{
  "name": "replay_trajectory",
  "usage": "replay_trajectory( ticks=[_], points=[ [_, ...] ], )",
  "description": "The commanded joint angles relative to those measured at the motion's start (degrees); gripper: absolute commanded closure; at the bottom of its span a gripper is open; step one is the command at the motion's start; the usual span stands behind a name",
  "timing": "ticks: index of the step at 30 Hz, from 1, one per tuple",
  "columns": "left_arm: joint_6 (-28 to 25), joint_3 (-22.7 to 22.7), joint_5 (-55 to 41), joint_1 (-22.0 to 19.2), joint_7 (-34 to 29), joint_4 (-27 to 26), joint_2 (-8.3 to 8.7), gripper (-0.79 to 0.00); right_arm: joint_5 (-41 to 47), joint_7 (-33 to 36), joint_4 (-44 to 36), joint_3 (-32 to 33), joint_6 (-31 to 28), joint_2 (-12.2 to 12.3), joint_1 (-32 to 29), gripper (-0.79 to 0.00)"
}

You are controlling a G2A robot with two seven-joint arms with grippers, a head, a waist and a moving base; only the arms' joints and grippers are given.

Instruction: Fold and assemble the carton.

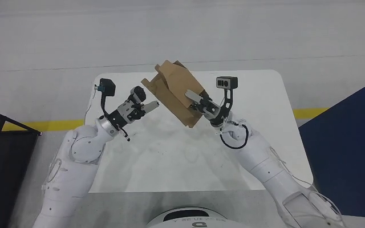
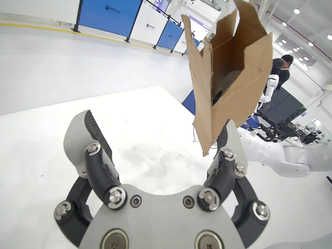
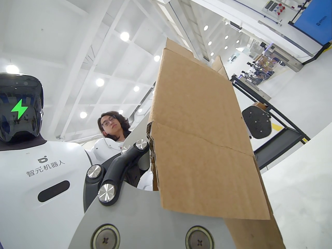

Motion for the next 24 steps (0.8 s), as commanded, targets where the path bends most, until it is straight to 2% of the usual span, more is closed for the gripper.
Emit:
replay_trajectory(
  ticks=[1, 9, 17, 22, 24],
  points=[
    [1.01, 1.33, 2.83, -1.03, -0.12, -0.21, -0.12, -0.785, 0.59, 0.47, -0.39, -0.65, 1.2, -0.17, -0.01, 0.0],
    [5.03, 3.89, 6.66, -3.78, 2.43, 0.42, -0.67, -0.785, 10.43, 9.74, 0.37, -1.61, 4.38, -0.36, -0.2, 0.0],
    [4.15, 4.5, 7.42, -3.61, 1.85, 0.94, -0.66, -0.785, 12.32, 10.82, 0.29, -0.26, 5.28, -0.38, -0.86, 0.0],
    [4.62, 2.67, 5.59, -2.94, 3.07, 1.61, -0.54, -0.785, 20.64, 15.23, -1.05, 0.77, 9.68, -0.49, -1.13, 0.0],
    [4.11, 0.96, 4.43, -2.14, 3.37, 1.63, -0.33, -0.785, 20.64, 15.23, -1.05, 0.77, 9.68, -0.49, -1.13, 0.0]
  ],
)
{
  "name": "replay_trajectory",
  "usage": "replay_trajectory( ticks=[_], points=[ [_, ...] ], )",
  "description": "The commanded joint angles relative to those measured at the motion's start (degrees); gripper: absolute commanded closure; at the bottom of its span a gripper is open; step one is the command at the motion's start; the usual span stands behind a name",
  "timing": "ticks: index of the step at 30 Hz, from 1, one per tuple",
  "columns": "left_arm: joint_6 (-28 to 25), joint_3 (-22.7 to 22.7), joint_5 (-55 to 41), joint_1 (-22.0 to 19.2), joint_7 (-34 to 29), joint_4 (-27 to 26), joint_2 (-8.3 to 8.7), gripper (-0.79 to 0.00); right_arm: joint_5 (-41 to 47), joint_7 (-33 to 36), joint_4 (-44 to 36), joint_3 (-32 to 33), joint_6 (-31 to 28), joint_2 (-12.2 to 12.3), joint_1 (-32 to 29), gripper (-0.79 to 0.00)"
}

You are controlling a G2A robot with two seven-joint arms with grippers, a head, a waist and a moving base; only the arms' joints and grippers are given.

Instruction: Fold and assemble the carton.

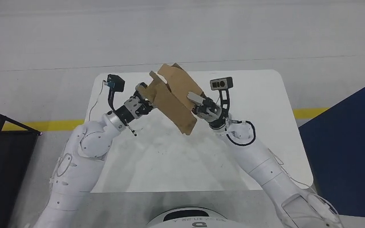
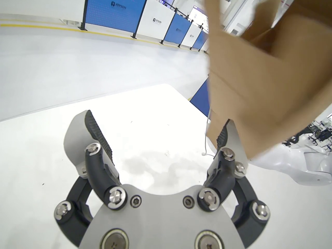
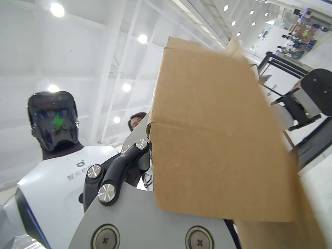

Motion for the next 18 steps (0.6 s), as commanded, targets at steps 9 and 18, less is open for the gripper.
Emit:
replay_trajectory(
  ticks=[9, 18],
  points=[
    [-3.11, -10.26, -7.1, 5.59, -0.57, -0.36, 1.26, -0.785, 7.53, 2.03, -3.28, -0.31, 5.95, -0.26, -1.49, 0.0],
    [-3.25, -11.83, -14.34, 9.08, -4.23, -6.23, 1.58, -0.785, 29.8, 21.26, 12.25, -1.42, 37.64, -1.98, 3.59, 0.0]
  ],
)
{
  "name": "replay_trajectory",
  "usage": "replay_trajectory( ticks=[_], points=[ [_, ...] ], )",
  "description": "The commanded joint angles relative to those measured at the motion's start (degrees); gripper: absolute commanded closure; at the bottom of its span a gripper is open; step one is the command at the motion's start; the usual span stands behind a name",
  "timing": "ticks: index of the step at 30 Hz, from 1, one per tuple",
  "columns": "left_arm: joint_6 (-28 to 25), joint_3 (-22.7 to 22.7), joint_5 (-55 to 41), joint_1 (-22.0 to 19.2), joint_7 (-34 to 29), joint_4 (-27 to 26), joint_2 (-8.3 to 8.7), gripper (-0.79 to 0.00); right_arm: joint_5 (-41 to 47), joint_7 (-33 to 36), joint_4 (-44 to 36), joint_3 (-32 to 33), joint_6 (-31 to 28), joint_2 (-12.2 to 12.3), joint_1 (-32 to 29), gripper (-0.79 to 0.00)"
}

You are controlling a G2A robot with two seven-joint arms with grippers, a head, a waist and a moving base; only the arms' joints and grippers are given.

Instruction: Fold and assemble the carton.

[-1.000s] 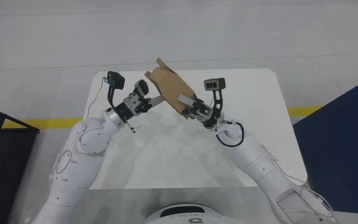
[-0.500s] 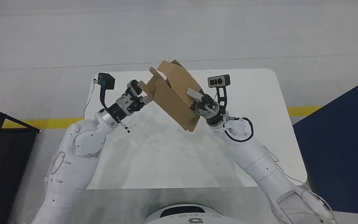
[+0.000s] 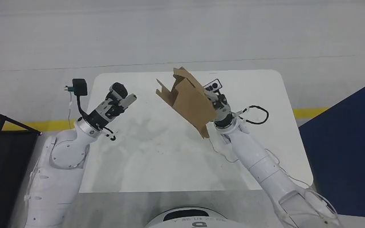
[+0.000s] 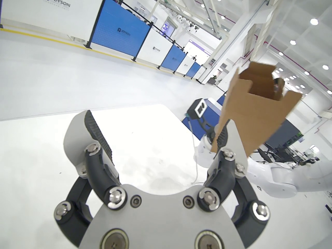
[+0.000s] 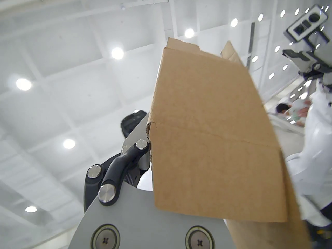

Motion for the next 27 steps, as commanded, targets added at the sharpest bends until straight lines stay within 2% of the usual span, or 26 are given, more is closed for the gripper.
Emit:
replay_trajectory(
  ticks=[1, 6, 10, 14, 20, 27],
  points=[
    [2.02, 0.52, -1.02, 0.27, -1.09, -1.74, -0.01, -0.785, 1.8, 1.02, 3.94, -0.73, 2.89, -0.78, 1.56, 0.0],
    [7.46, 1.61, -0.37, 0.9, -1.94, -6.6, -0.1, -0.785, 6.27, 3.61, 9.47, -2.24, 7.89, -2.64, 3.78, 0.0],
    [13.49, 2.78, -0.47, 0.51, -2.35, -11.1, -0.25, -0.785, 6.47, 5.04, 12.89, -2.96, 7.16, -3.92, 5.19, 0.0],
    [19.33, 4.65, 4.22, -0.69, -1.31, -14.79, -0.46, -0.785, 5.97, 6.45, 15.38, -3.57, 6.43, -5.04, 6.18, 0.0],
    [28.61, 8.1, 12.91, -2.61, 0.77, -17.28, -0.88, -0.785, 5.74, 7.23, 17.45, -3.95, 6.5, -6.5, 7.07, 0.0],
    [33.54, 11.13, 18.69, -5.02, 0.26, -17.44, -1.24, -0.785, 4.67, 7.23, 17.16, -3.41, 8.28, -7.38, 6.61, 0.0]
  ],
)
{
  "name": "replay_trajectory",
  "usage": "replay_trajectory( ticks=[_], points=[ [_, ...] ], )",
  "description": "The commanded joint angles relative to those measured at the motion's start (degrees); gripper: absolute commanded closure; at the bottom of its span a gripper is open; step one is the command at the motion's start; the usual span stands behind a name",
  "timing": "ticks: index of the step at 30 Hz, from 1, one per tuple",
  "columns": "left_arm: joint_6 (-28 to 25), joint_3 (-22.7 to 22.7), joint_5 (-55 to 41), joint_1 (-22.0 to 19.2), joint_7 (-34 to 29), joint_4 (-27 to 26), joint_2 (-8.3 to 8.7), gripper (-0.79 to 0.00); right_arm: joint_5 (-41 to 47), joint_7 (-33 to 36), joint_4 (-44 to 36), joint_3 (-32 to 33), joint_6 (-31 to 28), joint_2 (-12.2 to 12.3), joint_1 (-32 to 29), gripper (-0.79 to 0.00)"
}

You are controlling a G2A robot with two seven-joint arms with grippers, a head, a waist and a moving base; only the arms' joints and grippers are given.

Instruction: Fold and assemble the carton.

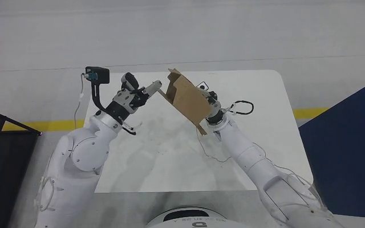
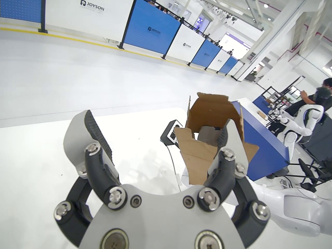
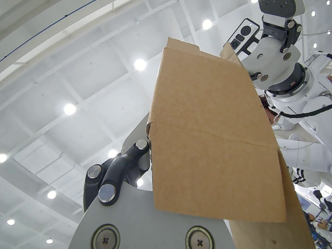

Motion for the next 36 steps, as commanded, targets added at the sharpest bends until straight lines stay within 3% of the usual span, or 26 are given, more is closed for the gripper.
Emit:
replay_trajectory(
  ticks=[1, 6, 14, 28, 36],
  points=[
    [0.59, 0.96, 1.84, -0.97, -0.49, 0.18, -0.08, -0.785, -0.28, 0.0, -0.55, 0.12, 1.44, -0.19, -0.25, 0.0],
    [0.7, 3.05, 4.57, -2.42, -1.07, 0.6, -0.3, -0.785, -0.41, 0.0, -1.71, -0.27, 6.38, -0.86, -0.86, 0.0],
    [2.52, 5.12, 13.2, -3.22, -1.84, 1.01, -0.43, -0.785, -2.15, 0.0, -0.12, 0.11, 6.88, -1.88, -0.08, 0.0],
    [4.37, 6.19, 14.28, -4.78, -2.01, 3.46, -1.13, -0.785, -4.45, 0.0, -1.82, 2.17, 8.57, -2.48, -0.73, 0.0],
    [2.93, 7.88, 17.09, -5.29, -3.22, 2.98, -1.37, -0.785, -6.8, 0.0, -0.5, 2.72, 7.35, -2.9, -0.46, 0.0]
  ],
)
